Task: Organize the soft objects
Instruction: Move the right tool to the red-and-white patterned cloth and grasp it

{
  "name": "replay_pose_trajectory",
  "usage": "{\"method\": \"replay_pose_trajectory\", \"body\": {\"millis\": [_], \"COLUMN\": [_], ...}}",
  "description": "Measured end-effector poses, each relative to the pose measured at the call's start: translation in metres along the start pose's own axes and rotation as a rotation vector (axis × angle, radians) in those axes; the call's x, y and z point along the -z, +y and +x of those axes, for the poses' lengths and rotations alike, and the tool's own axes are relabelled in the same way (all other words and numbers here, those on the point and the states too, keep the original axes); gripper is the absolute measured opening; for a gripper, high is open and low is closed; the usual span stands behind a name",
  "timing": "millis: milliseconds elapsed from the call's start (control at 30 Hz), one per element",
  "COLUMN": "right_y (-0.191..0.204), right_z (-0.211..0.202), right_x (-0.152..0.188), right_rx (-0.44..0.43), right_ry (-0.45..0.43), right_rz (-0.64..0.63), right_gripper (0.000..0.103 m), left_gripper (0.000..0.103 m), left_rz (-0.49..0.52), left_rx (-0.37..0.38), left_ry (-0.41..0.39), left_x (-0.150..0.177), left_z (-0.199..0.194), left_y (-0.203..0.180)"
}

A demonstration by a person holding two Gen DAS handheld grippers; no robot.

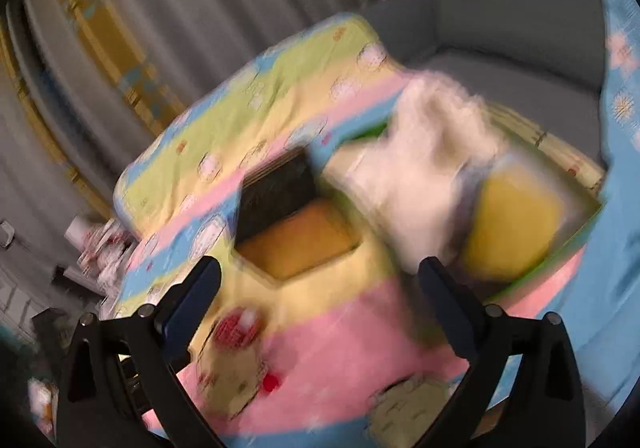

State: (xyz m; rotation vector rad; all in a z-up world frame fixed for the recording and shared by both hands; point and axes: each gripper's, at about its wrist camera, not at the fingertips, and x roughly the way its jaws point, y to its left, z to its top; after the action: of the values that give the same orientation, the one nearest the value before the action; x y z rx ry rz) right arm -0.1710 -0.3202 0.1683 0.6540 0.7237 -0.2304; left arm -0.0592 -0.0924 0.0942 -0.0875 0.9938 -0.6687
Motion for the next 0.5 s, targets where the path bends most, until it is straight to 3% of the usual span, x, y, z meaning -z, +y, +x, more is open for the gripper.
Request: {"method": "replay_pose_trajectory", "body": {"millis": [133,267,367,500], "right_y": [0.016,0.033,0.045,0.053], "right_z": [0.045,0.083,0.114,0.142], "right_x": [0.016,0.020,0.019,0.020], "right_rx": [-0.080,-0.137,-0.132,-0.103], "right_ry": [0.166,0.238,0.274,0.333], "right_rz": [0.015,0.010,-0.006,-0.022], "right_gripper": [0.088,0.084,0.079,0.067], "left_gripper": [0.083,0.082,0.075,0.054], "left_rz": [-0.043,-0.073,-0.066,-0.096], "left_rx": [-0.026,0.027,0.042,0.045], "left_ry": [-0.015,-0.005,-0.010,0.009], "left_x": [0.010,0.010,0.004,-0.004], "left_z": [0.005,0.019,0.027,0.044], "left_y": [0.018,0.020,0.018,0.023]}}
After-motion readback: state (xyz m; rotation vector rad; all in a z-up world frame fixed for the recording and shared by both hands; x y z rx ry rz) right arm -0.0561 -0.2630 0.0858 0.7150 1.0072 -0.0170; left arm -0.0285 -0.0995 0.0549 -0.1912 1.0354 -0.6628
